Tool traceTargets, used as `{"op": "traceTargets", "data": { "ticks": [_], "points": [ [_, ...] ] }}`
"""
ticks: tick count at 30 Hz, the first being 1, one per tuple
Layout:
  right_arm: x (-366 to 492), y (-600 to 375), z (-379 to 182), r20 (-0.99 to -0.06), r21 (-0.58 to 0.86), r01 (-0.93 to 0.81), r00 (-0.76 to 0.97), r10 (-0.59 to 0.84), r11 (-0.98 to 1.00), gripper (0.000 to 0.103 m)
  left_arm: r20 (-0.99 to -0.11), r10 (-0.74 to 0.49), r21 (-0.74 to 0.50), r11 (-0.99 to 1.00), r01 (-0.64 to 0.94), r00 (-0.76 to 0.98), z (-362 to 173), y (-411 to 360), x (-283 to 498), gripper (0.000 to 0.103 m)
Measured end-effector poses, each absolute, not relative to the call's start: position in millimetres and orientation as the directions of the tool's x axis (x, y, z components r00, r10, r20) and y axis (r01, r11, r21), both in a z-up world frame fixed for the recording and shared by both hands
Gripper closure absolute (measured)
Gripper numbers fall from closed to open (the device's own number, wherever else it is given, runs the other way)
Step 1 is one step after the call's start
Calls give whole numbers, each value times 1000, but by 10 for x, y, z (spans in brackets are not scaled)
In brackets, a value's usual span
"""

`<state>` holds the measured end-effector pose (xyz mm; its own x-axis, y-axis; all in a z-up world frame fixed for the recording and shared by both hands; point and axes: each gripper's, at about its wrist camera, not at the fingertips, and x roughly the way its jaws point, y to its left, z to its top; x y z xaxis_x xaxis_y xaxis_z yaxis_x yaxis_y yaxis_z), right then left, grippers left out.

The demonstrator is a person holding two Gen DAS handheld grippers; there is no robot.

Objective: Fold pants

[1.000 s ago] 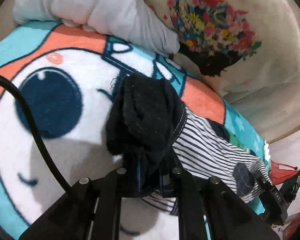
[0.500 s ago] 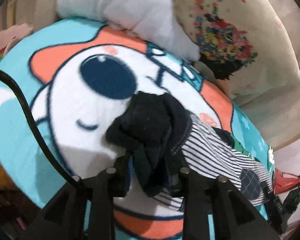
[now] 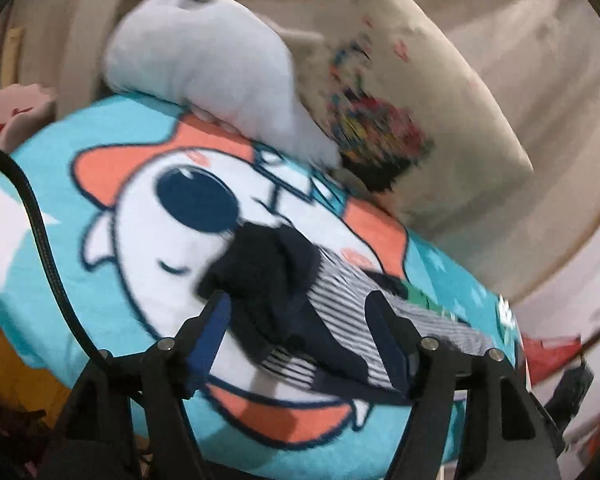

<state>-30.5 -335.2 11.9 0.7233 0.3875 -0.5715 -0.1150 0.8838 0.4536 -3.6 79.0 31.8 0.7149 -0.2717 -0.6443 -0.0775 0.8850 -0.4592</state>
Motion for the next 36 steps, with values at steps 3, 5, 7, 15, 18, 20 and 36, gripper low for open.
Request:
{"op": "traceTargets", "data": {
  "ticks": [3,5,7,15,18,20,36],
  "points": [
    [-326,-3189,155,-584,378,-147,728,359,914,55,-662,-331,-475,879,-34,673,215,626,5,34],
    [-350,-3176,151,-582,380,-157,725,368,912,49,-675,-357,-482,876,-19,646,141,554,30,34],
    [-346,-3199,99,-588,406,-155,710,387,901,49,-679,-375,-495,869,-15,631,97,524,29,34],
    [-234,-3311,-227,-614,542,-89,637,466,836,49,-659,-400,-517,856,2,637,135,486,-58,34],
    [-168,-3362,-281,-608,567,-56,644,464,822,53,-653,-409,-525,851,7,637,146,427,-80,33],
    [-156,-3376,-251,-612,547,-46,659,436,836,91,-649,-419,-532,846,15,635,152,395,-95,33],
    [-32,-3346,262,-530,529,-137,718,451,838,95,-608,-566,-631,770,95,556,109,216,-98,29]
  ]
}}
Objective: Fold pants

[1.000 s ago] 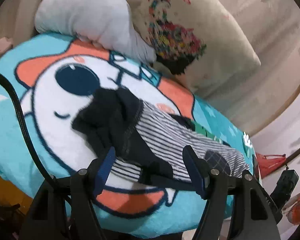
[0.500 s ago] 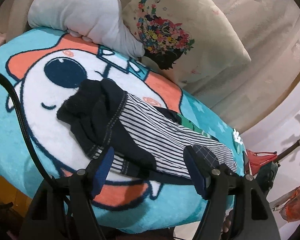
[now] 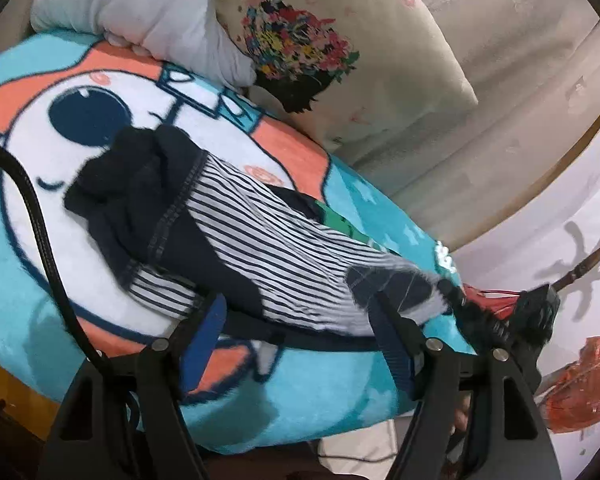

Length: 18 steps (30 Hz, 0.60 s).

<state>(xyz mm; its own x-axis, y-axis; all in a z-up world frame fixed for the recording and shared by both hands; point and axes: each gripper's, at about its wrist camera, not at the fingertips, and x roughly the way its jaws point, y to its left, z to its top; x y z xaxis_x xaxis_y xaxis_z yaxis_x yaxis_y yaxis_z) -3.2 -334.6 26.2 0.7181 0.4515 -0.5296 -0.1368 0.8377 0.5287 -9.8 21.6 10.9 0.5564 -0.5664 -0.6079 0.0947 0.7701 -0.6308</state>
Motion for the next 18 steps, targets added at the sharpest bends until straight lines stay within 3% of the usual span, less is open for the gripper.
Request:
{"op": "traceTargets", "data": {
  "ticks": [7,16,18],
  "points": [
    [134,-3361,529,-503,493,-154,752,425,856,97,-585,-644,-673,725,148,493,81,-40,-8,28],
    [143,-3370,545,-503,485,-167,750,430,859,97,-636,-629,-665,741,98,448,-140,-186,326,28],
    [149,-3388,547,-503,486,-167,749,431,858,97,-639,-622,-660,746,94,452,-131,-167,384,35]
  ]
}}
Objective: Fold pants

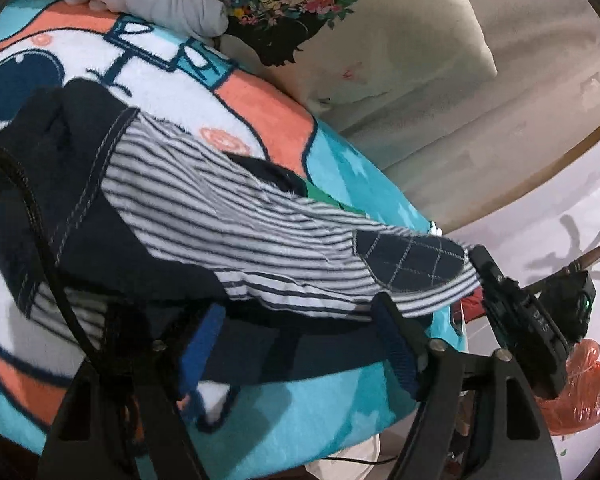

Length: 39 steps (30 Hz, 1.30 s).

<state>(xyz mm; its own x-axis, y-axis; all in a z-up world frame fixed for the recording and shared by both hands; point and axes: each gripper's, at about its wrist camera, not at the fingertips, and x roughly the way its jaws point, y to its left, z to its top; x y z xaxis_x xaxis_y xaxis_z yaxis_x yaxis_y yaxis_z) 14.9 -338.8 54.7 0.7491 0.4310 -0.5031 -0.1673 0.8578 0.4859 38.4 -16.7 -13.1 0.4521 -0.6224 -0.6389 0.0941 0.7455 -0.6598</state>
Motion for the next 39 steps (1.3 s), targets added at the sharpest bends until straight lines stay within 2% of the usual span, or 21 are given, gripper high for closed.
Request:
{"op": "traceTargets", "data": {
  "ticks": [2,8,16,18,20,21,24,25,26,30,34,39],
  "points": [
    [161,-3409,548,-500,492,-169,748,436,854,97,-640,-608,-649,755,92,469,-85,-144,456,38],
    [390,-3404,557,-524,479,-160,737,427,863,97,-656,-507,-575,816,65,560,151,-101,905,38],
    [1498,-3327,270,-645,468,-76,652,399,880,96,-757,-315,-390,921,-10,573,55,-282,1960,38],
    [1793,-3324,90,-695,474,-40,596,401,880,91,-767,-344,-428,903,-31,542,8,-219,2102,38],
    [1996,-3370,-73,-744,460,5,548,382,888,73,-745,-426,-508,861,-24,513,25,-107,2133,38],
    [2043,-3440,-115,-748,474,24,539,388,880,71,-723,-472,-550,835,-5,504,67,-35,2102,38],
    [1914,-3722,-64,-670,589,46,586,456,807,58,-675,-549,-611,790,44,492,236,150,1914,38],
    [1818,-3822,-11,-642,612,41,609,466,789,50,-666,-557,-612,788,63,497,299,212,1823,37],
    [1732,-3899,40,-627,616,36,627,462,787,48,-667,-544,-596,800,74,508,355,267,1722,35],
    [1288,-4247,173,-610,592,50,680,407,804,43,-695,-430,-488,871,62,577,449,518,1276,29],
    [1010,-4394,126,-653,522,81,679,336,849,43,-736,-344,-435,900,-18,583,276,725,1040,26],
    [721,-4339,-98,-655,570,82,646,391,818,43,-770,-267,-397,912,-107,580,38,930,780,26]
  ]
}}
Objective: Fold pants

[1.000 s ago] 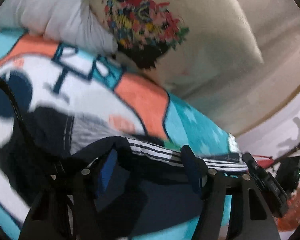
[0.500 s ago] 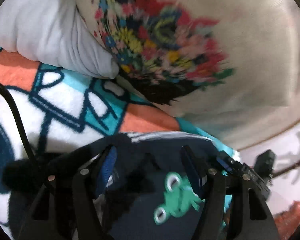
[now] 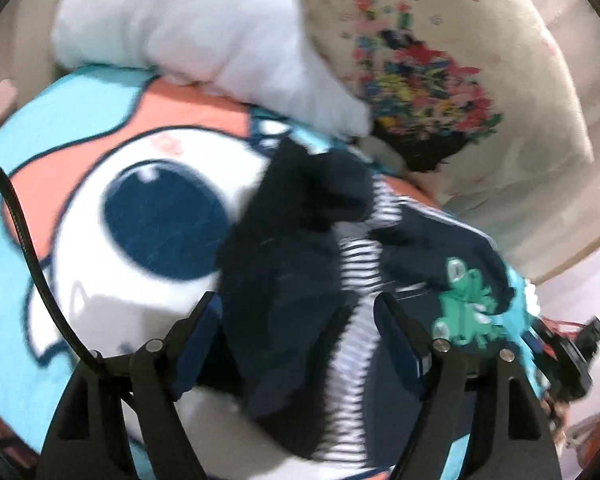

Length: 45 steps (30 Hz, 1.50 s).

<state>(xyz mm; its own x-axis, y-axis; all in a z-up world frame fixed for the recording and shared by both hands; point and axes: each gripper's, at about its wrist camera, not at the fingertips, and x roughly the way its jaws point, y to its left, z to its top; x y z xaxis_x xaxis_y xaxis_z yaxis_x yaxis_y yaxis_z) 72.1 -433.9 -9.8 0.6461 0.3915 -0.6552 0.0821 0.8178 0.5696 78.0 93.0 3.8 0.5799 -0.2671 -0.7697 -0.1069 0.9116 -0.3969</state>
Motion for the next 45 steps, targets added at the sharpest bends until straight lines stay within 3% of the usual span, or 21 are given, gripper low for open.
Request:
{"op": "traceTargets", "data": {
  "ticks": [8,9,10,11,12,17,21,25,28,31,36,45],
  "points": [
    [251,-3968,-328,-656,546,35,639,401,837,43,-787,-234,-375,916,-141,570,-180,863,623,21],
    [225,-3910,-333,-653,533,24,648,393,846,45,-789,-223,-349,930,-118,573,-167,769,614,31],
    [227,-3874,-334,-654,526,14,646,394,850,67,-802,-225,-331,939,-97,554,-167,686,621,61],
    [250,-3827,-351,-660,536,-7,620,424,844,83,-813,-227,-324,941,-94,536,-172,650,627,74],
    [264,-3816,-348,-663,543,-9,609,435,840,83,-821,-241,-337,937,-98,517,-176,642,640,74],
    [160,-3919,-104,-636,529,-12,657,406,848,86,-795,-282,-412,901,-138,537,-14,794,463,75],
    [75,-3949,-48,-648,487,-29,658,383,873,85,-794,-255,-379,917,-121,552,17,737,250,71],
    [91,-3955,-251,-717,433,39,621,318,901,71,-793,-237,-368,920,-132,561,-121,750,136,67],
    [14,-4086,-217,-691,478,48,637,342,877,63,-757,-251,-394,912,-116,603,-76,882,0,60],
    [-78,-4194,-74,-686,436,68,671,282,897,57,-714,-219,-369,925,-92,664,79,978,-108,50],
    [-131,-4256,157,-670,391,82,708,222,917,55,-680,-178,-311,949,-59,712,278,997,-197,42],
    [161,-4220,983,-611,300,26,773,171,954,55,-654,-213,-248,967,60,726,805,810,26,41]
  ]
}}
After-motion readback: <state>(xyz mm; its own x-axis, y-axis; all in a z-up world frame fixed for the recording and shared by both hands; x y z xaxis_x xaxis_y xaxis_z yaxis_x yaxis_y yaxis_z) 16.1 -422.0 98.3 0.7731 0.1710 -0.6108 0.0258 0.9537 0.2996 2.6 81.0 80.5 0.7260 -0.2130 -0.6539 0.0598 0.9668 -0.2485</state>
